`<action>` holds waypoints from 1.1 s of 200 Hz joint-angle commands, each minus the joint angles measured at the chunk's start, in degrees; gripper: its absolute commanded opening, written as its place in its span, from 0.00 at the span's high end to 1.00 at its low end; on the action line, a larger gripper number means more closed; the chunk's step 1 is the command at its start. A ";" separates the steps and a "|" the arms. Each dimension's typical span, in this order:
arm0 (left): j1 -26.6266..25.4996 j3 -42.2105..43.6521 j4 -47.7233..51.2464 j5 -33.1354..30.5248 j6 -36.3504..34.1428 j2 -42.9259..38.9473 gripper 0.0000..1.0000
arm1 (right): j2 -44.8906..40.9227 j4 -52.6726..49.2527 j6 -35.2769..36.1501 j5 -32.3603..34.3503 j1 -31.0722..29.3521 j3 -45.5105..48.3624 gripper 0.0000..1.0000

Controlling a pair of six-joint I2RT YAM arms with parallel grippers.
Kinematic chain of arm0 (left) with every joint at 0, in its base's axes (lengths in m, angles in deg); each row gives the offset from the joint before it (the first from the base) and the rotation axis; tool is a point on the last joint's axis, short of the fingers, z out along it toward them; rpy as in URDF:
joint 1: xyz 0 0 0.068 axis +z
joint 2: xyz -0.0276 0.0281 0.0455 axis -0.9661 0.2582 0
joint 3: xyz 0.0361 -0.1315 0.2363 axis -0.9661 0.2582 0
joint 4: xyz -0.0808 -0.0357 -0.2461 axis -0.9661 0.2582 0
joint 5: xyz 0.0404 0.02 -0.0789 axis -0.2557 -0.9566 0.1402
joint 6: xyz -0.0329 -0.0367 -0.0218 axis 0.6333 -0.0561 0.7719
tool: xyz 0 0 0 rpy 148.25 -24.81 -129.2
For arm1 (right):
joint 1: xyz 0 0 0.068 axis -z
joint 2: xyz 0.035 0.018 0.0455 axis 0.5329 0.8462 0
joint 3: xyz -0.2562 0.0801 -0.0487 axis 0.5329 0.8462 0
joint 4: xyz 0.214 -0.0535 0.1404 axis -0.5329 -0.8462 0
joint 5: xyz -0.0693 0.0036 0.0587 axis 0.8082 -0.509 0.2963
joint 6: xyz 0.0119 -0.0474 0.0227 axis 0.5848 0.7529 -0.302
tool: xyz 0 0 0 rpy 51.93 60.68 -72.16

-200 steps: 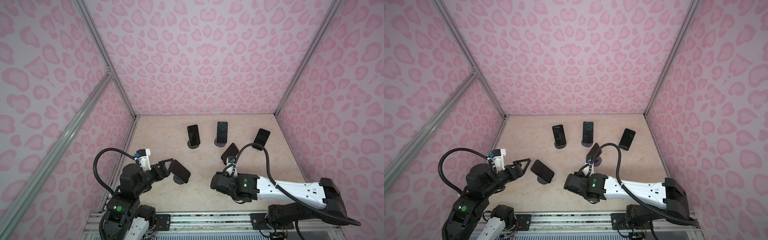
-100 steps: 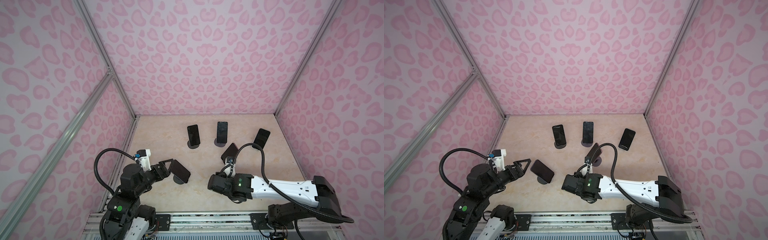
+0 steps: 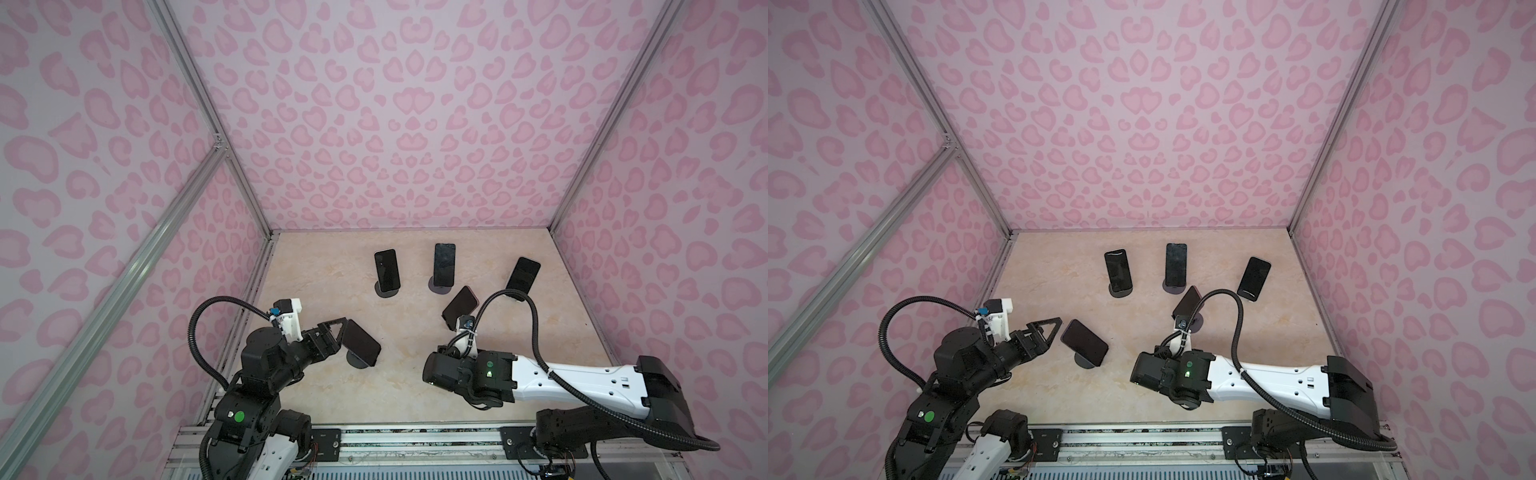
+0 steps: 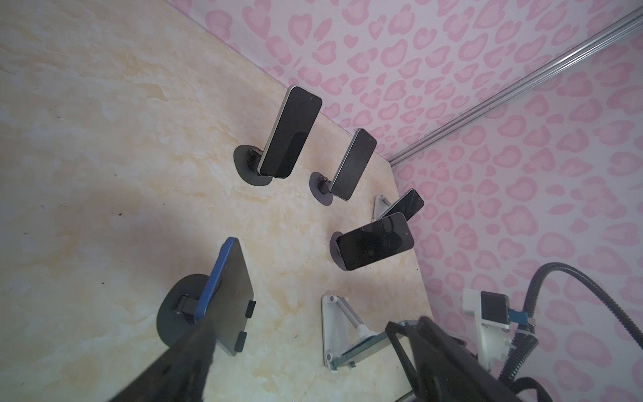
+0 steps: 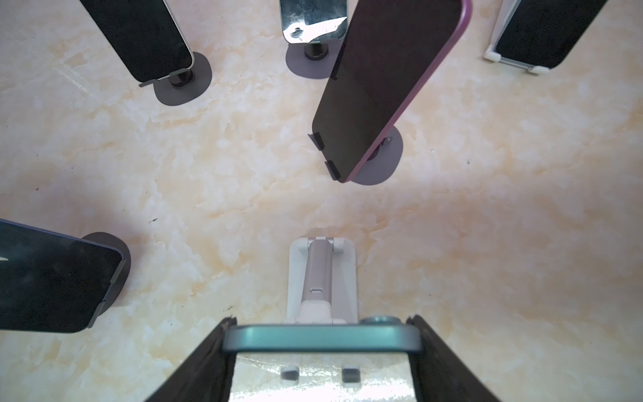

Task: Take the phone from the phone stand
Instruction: 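Lower the right gripper around the teal phone's top edge and close it, then lift the teal phone up off the white stand with the right gripper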

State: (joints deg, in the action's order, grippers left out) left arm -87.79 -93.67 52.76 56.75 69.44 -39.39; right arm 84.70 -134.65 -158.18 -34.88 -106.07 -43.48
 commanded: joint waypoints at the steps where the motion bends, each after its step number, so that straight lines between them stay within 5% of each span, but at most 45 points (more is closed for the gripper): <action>1: 0.01 -0.40 -0.34 -0.47 -0.28 0.23 0.09 | -1.36 1.83 1.67 1.63 -0.17 0.94 0.29; 220: -0.04 -4.33 -2.49 1.25 1.29 3.95 0.09 | -11.46 -6.14 11.93 2.75 -0.47 -2.81 0.32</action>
State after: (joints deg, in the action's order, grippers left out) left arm -87.79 -97.17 52.83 57.06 70.14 -35.81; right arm 74.34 -139.85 -147.89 -34.82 -106.55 -46.27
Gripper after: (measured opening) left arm 0.905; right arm 0.714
